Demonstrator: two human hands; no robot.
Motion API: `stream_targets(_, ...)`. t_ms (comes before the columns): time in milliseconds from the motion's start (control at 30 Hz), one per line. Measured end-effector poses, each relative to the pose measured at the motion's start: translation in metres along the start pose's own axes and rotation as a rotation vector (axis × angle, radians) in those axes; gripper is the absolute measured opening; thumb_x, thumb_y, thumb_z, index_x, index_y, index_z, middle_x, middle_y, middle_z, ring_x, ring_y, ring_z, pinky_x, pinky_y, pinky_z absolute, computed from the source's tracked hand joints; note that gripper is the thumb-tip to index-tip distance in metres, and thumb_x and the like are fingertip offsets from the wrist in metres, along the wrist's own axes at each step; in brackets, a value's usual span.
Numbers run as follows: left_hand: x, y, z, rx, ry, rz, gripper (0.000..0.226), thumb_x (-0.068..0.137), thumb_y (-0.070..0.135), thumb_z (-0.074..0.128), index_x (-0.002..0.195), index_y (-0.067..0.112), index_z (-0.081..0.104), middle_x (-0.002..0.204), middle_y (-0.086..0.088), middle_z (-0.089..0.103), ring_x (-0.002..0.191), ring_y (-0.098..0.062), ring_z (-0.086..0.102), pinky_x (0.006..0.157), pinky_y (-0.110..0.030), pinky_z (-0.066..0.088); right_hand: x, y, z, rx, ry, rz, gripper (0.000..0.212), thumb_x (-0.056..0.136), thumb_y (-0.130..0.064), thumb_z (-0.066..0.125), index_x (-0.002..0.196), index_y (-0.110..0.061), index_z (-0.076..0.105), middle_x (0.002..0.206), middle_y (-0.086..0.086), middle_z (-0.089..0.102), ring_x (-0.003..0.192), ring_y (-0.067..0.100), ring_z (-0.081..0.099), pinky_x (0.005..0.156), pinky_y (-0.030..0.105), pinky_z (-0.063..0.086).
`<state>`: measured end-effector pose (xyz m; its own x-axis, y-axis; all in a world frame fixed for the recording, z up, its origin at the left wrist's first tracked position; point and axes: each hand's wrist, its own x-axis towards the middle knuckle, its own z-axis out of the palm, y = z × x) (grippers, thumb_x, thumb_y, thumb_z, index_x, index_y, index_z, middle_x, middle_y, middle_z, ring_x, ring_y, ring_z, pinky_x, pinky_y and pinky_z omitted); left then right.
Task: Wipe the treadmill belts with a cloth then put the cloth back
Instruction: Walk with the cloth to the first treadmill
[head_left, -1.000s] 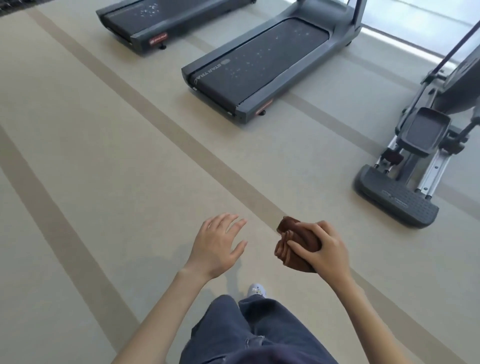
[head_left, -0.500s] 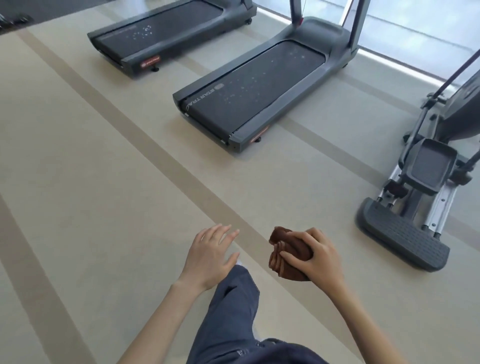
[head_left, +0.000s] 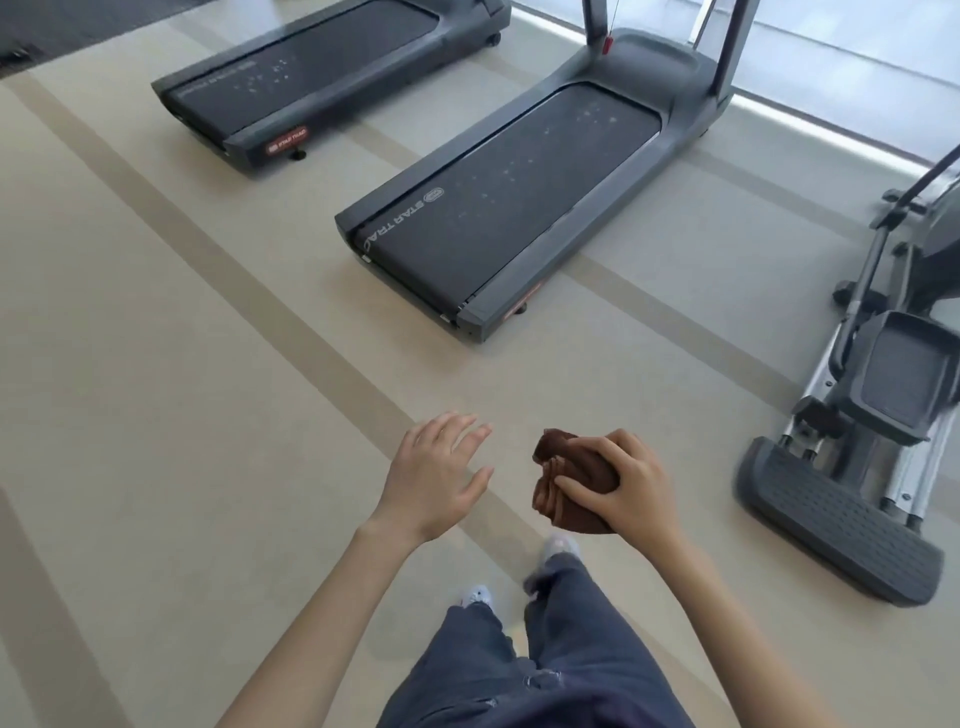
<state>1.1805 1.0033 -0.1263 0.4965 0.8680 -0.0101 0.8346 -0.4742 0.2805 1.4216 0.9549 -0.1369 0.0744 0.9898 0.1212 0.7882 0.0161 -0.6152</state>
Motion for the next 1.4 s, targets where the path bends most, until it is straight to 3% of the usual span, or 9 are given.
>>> stream_targets(133,0.048,-0.005,0.008,0.003,-0.002,-0.037,0.046,0.089,0.036,0.055,0.132,0.019,0.052,0.135,-0.003,0.052,0.127,-0.023,0.044,0.105,-0.039,0.033,0.051,0.036,-0.006,0.002,-0.008,0.018,0.032,0.068,-0.044,0.079,0.096,-0.033,0.068,0.082,-0.010,0.055,0.080,0.014,0.056,0.071,0.037,0.048)
stream_targets(333,0.148,0.003,0.014,0.016,-0.030,-0.067,0.047,0.090,0.041,0.048,0.133,0.021,0.051,0.135,-0.002,0.052,0.127,-0.022,0.044,0.105,-0.038,0.032,0.155,0.096,-0.032,0.025,0.012,0.001,0.032,0.070,-0.044,0.078,0.099,-0.037,0.065,0.084,-0.012,0.053,0.081,0.014,0.054,0.072,0.035,0.047)
stream_targets(700,0.331,0.016,-0.004,0.020,0.063,-0.233,0.049,0.094,0.041,0.042,0.139,0.023,0.042,0.144,0.000,0.042,0.136,-0.019,0.031,0.108,-0.037,0.026,0.331,0.163,-0.074,0.048,-0.110,-0.088,0.033,0.071,-0.040,0.078,0.100,-0.031,0.068,0.087,-0.006,0.056,0.085,0.018,0.055,0.078,0.043,0.047)
stream_targets(1133,0.444,-0.073,-0.005,0.008,0.014,-0.413,0.051,0.095,0.044,0.037,0.143,0.026,0.035,0.148,0.003,0.036,0.139,-0.015,0.024,0.112,-0.033,0.018,0.506,0.163,-0.038,0.016,-0.210,-0.217,0.032,0.071,-0.043,0.078,0.100,-0.038,0.065,0.085,-0.009,0.054,0.084,0.015,0.053,0.074,0.033,0.045)
stream_targets(1400,0.530,-0.145,-0.038,-0.026,0.063,-0.504,0.050,0.096,0.043,0.036,0.143,0.026,0.034,0.149,0.004,0.034,0.139,-0.015,0.023,0.111,-0.031,0.017,0.649,0.120,-0.017,-0.057,-0.271,-0.351,0.033,0.072,-0.044,0.076,0.102,-0.034,0.067,0.080,-0.012,0.048,0.080,0.014,0.050,0.072,0.036,0.046)
